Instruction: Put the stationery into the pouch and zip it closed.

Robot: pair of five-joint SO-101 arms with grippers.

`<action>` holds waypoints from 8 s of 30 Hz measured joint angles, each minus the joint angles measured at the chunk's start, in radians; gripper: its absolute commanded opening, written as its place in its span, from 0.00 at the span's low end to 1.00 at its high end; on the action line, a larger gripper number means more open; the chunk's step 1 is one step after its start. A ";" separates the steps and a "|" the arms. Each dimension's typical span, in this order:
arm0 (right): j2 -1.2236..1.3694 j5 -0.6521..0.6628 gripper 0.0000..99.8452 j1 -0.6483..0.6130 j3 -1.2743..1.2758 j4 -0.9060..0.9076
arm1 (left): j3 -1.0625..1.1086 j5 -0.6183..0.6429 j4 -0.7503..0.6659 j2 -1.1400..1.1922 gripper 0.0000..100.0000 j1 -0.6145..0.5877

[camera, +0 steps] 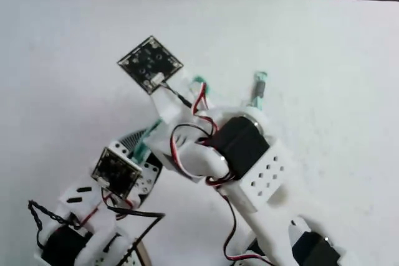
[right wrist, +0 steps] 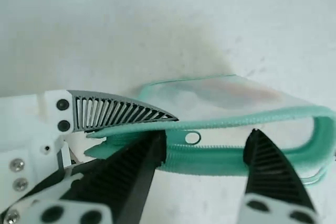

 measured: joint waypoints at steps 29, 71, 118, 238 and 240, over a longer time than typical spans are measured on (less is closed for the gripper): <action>0.066 0.031 0.17 -0.034 -0.017 -0.003 | 0.008 0.002 0.000 -0.002 0.02 -0.017; -0.100 0.226 0.04 0.149 -0.052 -0.100 | 0.006 0.000 -0.003 -0.003 0.02 -0.035; -0.167 1.310 0.20 0.233 0.302 -0.029 | 0.097 -0.002 -0.087 0.005 0.02 -0.028; -0.338 0.628 0.02 0.315 0.689 -0.746 | 0.118 -0.009 -0.115 0.008 0.02 -0.052; -0.338 0.628 0.02 0.316 0.689 -0.746 | 0.118 -0.009 -0.115 0.008 0.02 -0.052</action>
